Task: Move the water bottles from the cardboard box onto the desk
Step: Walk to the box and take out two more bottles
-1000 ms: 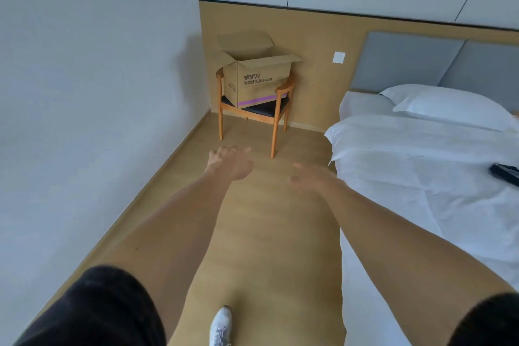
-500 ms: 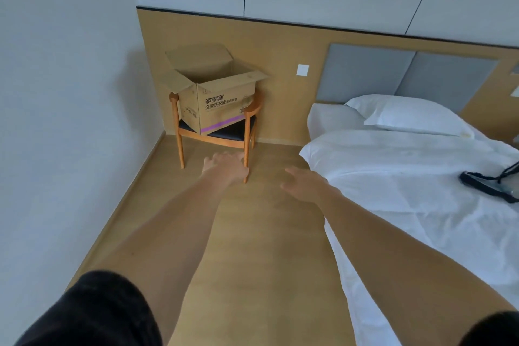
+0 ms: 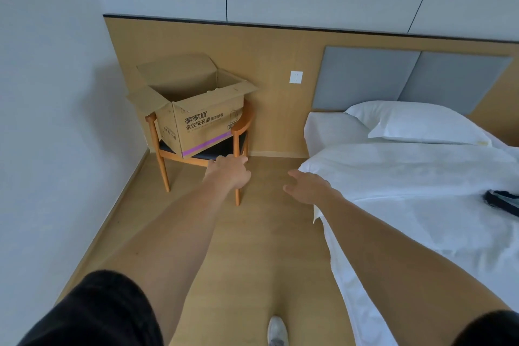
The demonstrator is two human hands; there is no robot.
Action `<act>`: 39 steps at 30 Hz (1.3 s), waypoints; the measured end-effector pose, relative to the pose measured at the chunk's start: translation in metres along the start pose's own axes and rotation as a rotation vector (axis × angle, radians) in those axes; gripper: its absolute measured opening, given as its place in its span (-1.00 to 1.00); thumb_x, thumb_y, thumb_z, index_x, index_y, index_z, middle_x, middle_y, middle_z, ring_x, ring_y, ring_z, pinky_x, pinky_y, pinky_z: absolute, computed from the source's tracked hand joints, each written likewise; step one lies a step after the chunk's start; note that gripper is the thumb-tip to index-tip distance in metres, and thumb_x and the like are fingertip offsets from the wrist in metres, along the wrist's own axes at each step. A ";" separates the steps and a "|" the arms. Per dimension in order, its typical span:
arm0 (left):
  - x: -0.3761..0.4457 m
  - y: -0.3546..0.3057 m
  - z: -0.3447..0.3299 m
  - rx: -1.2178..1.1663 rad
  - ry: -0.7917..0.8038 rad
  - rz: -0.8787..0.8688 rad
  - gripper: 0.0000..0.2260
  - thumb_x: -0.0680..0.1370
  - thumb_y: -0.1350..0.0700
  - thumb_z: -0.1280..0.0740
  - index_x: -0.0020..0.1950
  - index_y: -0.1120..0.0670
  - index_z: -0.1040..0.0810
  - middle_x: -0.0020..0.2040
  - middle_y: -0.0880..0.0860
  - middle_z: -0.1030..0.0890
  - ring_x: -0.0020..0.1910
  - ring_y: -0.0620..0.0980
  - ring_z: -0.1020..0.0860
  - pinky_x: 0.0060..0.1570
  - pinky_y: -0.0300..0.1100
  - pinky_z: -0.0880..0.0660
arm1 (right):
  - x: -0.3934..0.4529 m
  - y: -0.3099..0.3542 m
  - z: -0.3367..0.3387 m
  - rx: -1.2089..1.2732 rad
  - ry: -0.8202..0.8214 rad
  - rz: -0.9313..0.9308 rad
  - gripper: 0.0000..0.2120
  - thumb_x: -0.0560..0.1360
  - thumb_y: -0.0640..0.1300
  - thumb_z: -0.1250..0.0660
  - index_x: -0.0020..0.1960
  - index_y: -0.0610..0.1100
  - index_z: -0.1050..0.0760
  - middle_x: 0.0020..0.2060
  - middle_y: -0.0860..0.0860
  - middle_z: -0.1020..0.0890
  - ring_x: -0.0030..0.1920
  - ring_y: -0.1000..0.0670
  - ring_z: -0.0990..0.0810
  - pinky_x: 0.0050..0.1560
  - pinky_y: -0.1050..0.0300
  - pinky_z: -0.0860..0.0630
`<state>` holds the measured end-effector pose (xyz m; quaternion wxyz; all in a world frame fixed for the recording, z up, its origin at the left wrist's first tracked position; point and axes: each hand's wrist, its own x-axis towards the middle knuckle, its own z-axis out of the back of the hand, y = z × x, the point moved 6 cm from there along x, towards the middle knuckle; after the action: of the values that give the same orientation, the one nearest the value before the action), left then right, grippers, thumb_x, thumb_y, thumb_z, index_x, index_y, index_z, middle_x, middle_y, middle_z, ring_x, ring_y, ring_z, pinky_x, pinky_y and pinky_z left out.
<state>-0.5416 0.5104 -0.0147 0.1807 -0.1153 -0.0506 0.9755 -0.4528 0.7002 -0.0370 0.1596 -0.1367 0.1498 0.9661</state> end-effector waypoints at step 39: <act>0.637 0.033 0.167 -0.085 -0.081 0.027 -0.55 0.65 0.02 -0.11 0.56 -0.03 -0.28 0.45 0.12 -0.42 0.38 0.22 -0.39 0.32 0.15 -0.31 | 0.635 0.054 0.246 -0.033 -0.013 0.046 -0.44 0.63 0.16 -0.17 0.58 0.07 -0.20 0.45 -0.09 -0.43 0.45 -0.18 -0.37 0.39 -0.11 -0.39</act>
<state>-1.1719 0.7016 0.0111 0.1603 -0.0839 -0.0975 0.9786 -1.1037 0.9034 0.0037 0.1359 -0.1293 0.1357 0.9728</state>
